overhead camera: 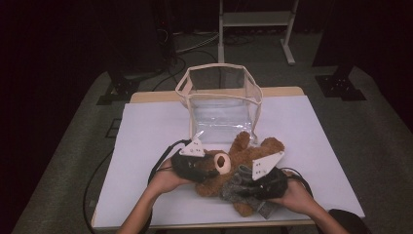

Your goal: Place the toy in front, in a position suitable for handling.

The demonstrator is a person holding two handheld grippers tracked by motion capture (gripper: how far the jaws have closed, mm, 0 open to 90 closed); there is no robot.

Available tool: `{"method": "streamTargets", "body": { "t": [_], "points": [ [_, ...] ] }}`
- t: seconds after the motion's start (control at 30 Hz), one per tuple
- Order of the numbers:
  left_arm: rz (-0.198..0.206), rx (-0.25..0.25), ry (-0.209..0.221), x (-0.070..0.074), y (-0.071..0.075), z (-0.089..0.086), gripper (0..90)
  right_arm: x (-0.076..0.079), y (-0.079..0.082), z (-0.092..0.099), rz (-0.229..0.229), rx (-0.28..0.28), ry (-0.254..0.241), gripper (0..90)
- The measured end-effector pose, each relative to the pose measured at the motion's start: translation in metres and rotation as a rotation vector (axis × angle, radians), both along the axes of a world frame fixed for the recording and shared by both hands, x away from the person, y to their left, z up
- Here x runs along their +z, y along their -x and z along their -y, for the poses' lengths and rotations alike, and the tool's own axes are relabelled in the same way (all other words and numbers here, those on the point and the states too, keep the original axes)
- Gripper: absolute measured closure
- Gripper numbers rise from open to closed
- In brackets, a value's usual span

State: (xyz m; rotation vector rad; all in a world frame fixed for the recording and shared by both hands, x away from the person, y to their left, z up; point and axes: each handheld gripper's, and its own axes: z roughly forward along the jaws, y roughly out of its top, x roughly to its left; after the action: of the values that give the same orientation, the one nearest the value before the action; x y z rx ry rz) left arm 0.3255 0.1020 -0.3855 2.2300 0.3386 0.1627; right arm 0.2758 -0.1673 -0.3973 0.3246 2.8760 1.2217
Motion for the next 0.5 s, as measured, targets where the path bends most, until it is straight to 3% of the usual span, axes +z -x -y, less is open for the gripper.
{"method": "streamTargets", "body": {
  "t": [0.17, 0.27, 0.4, 0.5],
  "points": [
    [-0.002, -0.001, -0.006, 0.002, -0.001, 0.000, 40.5, -0.007, 0.012, 0.020, -0.015, -0.039, 0.017, 80.3],
    [-0.015, 0.001, 0.000, 0.001, -0.003, 0.000, 40.6, 0.003, 0.016, 0.028, -0.004, -0.059, -0.018, 80.3],
    [-0.016, -0.009, -0.017, 0.003, -0.006, 0.001, 40.5, 0.023, 0.013, 0.015, 0.047, -0.048, -0.061, 80.3],
    [-0.018, -0.003, -0.018, 0.004, -0.006, 0.000, 40.3, 0.022, 0.009, -0.002, 0.061, -0.027, -0.050, 80.2]
  ]
}}
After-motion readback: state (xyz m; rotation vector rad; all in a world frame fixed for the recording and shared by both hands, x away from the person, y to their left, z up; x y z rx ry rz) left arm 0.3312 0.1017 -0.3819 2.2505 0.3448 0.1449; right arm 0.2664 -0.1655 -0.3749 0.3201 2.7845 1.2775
